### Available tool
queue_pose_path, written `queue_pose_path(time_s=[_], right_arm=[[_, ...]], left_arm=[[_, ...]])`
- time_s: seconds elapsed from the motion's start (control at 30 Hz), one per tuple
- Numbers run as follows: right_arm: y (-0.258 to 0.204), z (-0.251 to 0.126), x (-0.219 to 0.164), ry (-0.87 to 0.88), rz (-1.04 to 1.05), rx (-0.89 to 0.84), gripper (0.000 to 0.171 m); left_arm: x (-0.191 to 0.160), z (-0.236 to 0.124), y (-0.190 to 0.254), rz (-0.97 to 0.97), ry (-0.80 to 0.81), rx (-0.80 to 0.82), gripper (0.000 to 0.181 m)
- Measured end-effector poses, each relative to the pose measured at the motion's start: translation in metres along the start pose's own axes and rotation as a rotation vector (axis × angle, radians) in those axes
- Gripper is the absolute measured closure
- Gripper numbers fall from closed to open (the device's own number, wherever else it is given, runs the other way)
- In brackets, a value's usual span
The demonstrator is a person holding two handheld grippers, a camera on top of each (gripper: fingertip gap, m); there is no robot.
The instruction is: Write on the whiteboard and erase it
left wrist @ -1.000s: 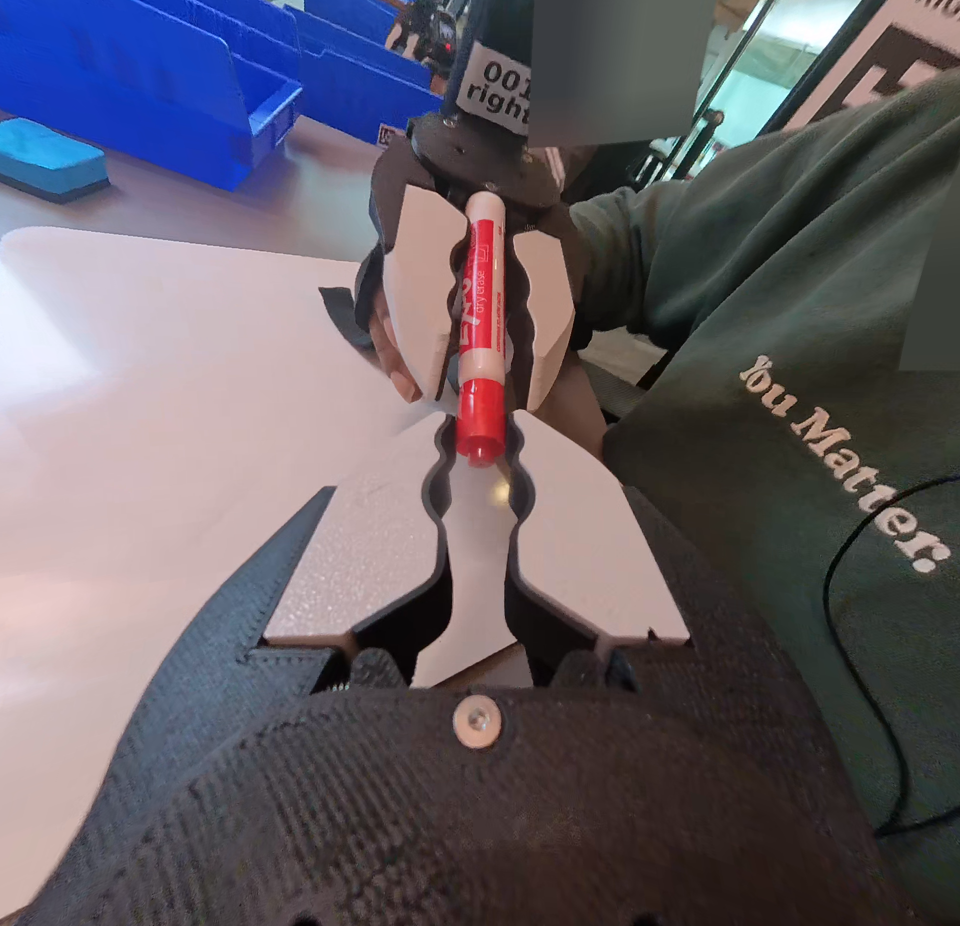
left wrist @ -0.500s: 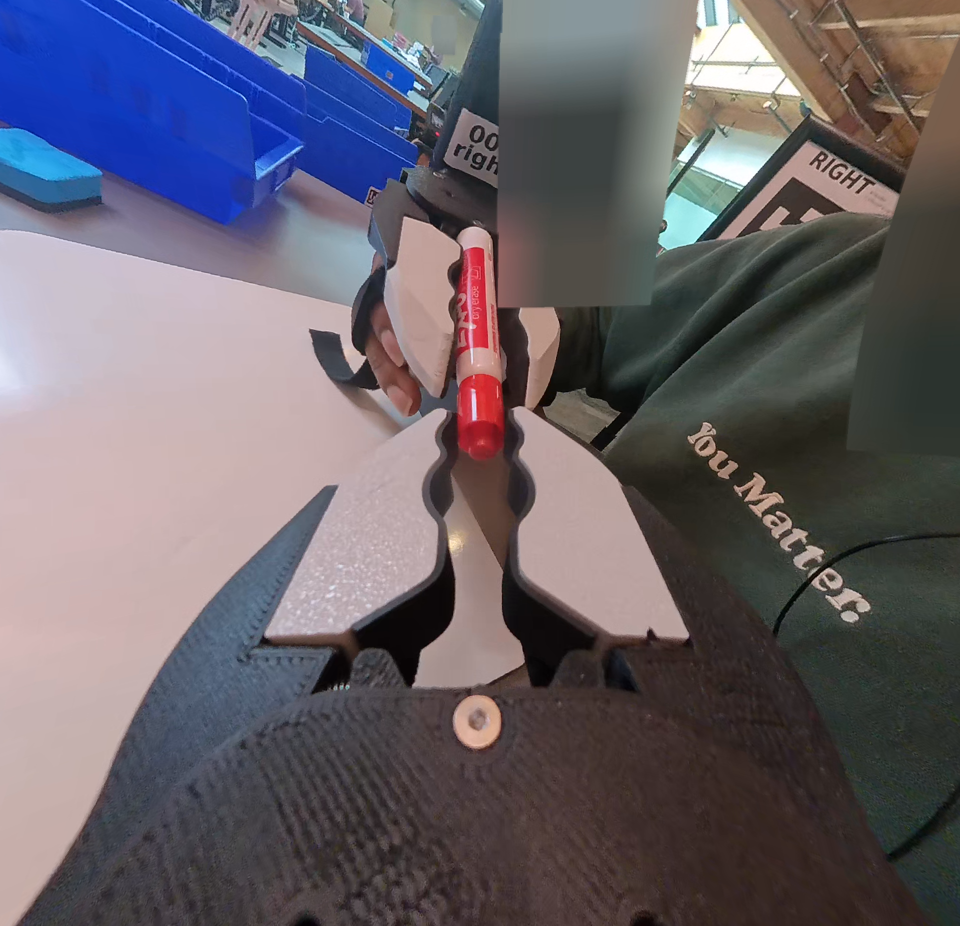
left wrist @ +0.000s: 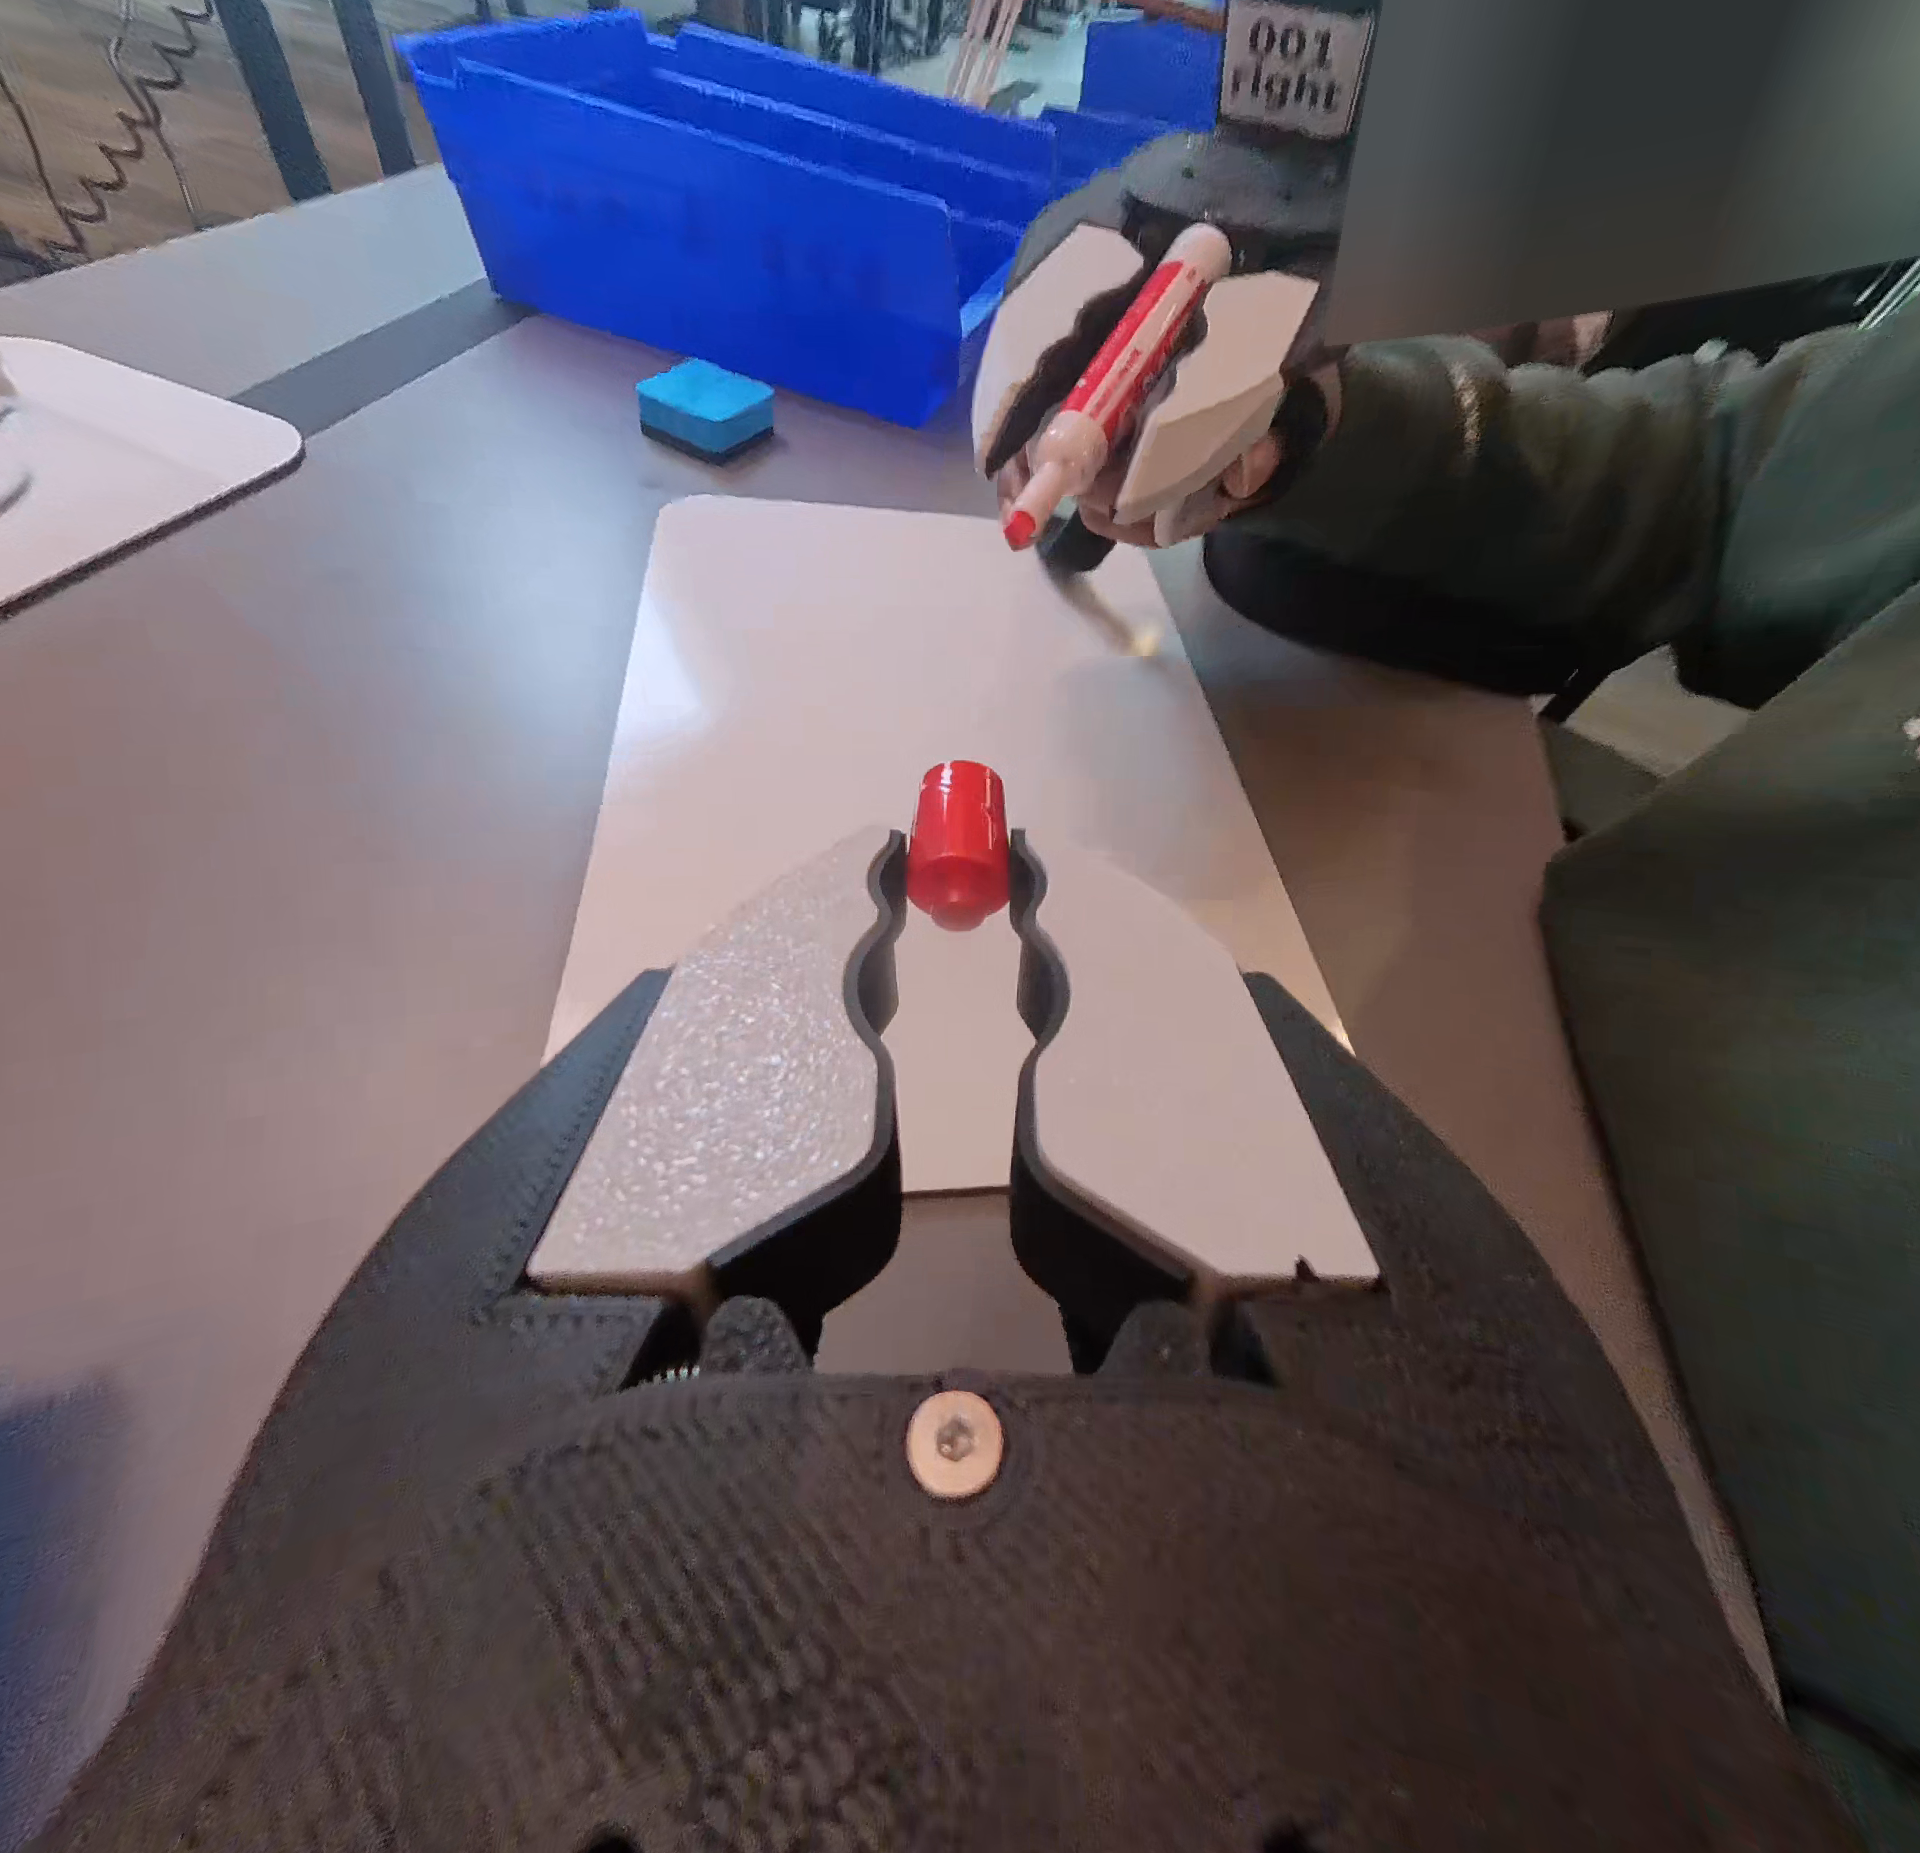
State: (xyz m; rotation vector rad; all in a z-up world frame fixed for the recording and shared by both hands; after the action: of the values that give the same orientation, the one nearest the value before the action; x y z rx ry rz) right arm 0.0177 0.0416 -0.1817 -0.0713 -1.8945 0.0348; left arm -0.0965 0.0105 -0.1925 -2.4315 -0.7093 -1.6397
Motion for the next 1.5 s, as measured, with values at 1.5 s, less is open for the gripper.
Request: queue_pose_path(time_s=[1.5], right_arm=[[0.015,0.113,-0.04,-0.653,-0.11,0.049,0.137]], left_arm=[[-0.023,-0.013,-0.023,0.001,0.025,0.174,0.162]])
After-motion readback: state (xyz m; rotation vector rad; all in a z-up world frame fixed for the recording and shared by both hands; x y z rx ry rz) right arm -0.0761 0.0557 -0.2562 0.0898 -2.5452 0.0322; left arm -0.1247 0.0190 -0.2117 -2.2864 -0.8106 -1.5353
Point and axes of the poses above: each gripper's, where its closed fingertips meet, z out along the fingers, x out of its top, y = z × x across the jaws, the point moved 1 cm from there along -z, back along the fingers, and after that the axes turned 4 degrees about -y, right-handed, at the moved point
